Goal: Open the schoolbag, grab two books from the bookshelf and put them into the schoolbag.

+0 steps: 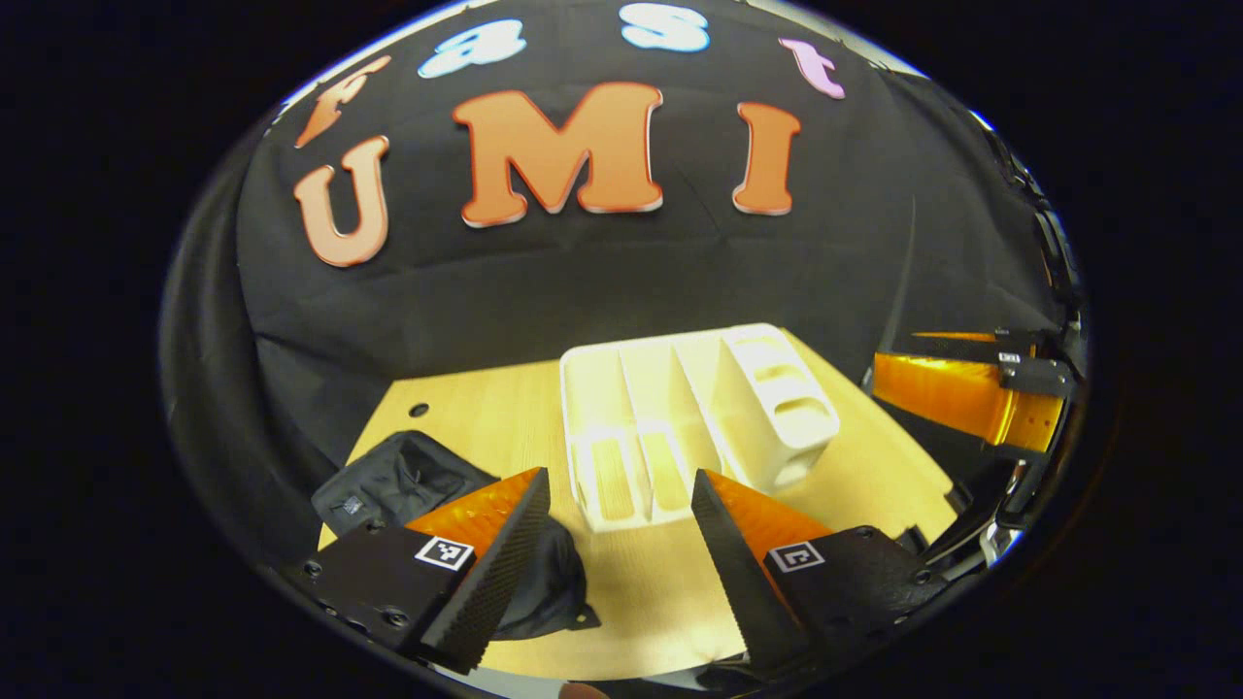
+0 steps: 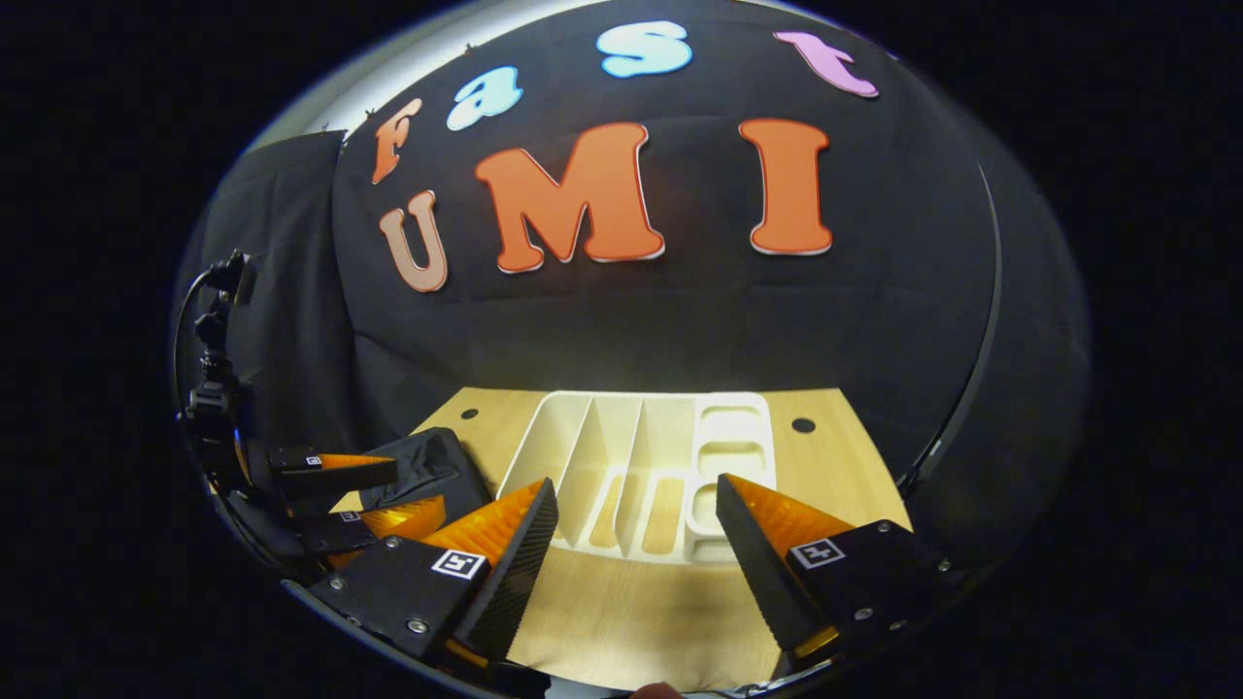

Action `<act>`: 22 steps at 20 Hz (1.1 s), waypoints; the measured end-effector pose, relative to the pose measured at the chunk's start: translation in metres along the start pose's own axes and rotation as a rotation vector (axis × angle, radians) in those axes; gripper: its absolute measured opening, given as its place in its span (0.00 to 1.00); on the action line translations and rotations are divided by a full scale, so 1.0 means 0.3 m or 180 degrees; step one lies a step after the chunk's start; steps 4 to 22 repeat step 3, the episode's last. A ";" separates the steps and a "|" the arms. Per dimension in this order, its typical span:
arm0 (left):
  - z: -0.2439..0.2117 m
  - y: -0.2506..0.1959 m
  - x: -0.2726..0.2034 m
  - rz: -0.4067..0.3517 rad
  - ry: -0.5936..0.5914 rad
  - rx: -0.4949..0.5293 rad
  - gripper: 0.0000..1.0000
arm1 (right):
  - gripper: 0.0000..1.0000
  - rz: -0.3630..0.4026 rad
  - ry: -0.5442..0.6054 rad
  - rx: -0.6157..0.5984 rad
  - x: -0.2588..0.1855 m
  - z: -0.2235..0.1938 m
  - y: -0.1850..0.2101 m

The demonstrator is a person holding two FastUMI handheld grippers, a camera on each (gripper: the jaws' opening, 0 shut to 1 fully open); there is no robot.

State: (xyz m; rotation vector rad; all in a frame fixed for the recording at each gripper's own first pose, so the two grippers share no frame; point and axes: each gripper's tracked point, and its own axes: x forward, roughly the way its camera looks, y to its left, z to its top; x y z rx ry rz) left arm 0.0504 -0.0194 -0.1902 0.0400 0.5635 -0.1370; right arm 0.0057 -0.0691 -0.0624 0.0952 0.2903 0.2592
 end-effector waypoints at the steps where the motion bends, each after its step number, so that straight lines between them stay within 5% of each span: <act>1: 0.017 0.005 -0.008 0.0070 -0.0169 -0.0054 0.95 | 0.98 0.0005 -0.0121 -0.0042 -0.022 0.045 -0.008; 3: 0.055 0.018 -0.026 0.0194 -0.0478 -0.0102 0.95 | 0.98 -0.0007 -0.0294 -0.0098 -0.059 0.101 -0.020; 22: 0.055 0.018 -0.026 0.0194 -0.0478 -0.0102 0.95 | 0.98 -0.0007 -0.0294 -0.0098 -0.059 0.101 -0.020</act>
